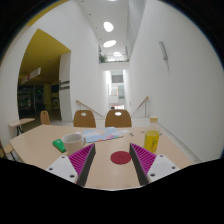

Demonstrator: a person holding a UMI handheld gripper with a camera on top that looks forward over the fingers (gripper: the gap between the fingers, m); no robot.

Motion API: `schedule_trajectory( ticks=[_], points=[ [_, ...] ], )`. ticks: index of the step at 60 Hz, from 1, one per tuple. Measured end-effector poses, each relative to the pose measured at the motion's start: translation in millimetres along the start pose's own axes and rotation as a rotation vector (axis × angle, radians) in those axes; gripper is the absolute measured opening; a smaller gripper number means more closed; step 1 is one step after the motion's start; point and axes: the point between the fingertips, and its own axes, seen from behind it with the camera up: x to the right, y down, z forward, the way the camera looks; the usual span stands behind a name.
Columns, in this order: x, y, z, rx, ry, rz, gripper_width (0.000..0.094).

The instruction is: Pour water

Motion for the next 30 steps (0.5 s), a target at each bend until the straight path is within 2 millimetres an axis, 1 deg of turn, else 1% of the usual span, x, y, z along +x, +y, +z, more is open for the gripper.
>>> schedule_trajectory(
  ticks=[4,5,6,9,12,13,14,20,21,22,26,30],
  points=[
    [11,1,1,0.007,0.029,-0.004,0.0743],
    [16,0,2,0.008,0.036,-0.007,0.0743],
    [26,3,3,0.011,0.043,-0.008,0.0746],
    [40,0,8,0.025,0.066,-0.02,0.0746],
    [58,-1,16,0.034,0.095,-0.036,0.0744],
    [59,-2,16,0.035,0.108,-0.042,0.0745],
    [72,-3,22,0.037,0.113,-0.044,0.0748],
    [112,-2,51,0.045,0.159,-0.07,0.0743],
    [109,2,47,0.043,0.174,-0.074,0.0745],
    [119,1,63,0.037,0.18,-0.074,0.0745],
    [143,4,87,0.027,0.203,-0.072,0.0746],
    [154,9,109,0.02,0.208,-0.075,0.0743]
  ],
)
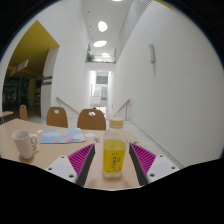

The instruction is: Pour water

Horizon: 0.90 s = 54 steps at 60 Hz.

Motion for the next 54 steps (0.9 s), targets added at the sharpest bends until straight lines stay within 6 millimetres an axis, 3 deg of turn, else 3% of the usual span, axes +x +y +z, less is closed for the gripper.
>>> schedule_trajectory(
  ticks=[9,11,13,22,27,29,32,37,44,46,50,54],
  points=[
    [6,3,50,-0.007,-0.028,0.038,0.0727],
    [1,2,55,0.002,-0.047,0.04,0.0667],
    [0,4,60,0.002,-0.055,0.04,0.0503],
    [0,5,58,0.015,-0.057,0.06,0.0346],
    [1,5,57,0.01,-0.05,0.046,0.0318],
    [-1,4,51,0.005,-0.039,0.016,0.0318],
    [-9,-12,35,0.029,-0.014,-0.092,0.0318],
    [-40,-60,7,0.089,-0.004,-0.366,0.0318],
    [-129,-112,-20,0.206,0.052,-0.872,0.0317],
    [-142,-128,-32,0.227,0.07,-1.039,0.0317],
    [-190,-134,-30,0.281,0.117,-1.343,0.0316],
    [-217,-137,-33,0.283,0.136,-1.653,0.0321]
  ],
)
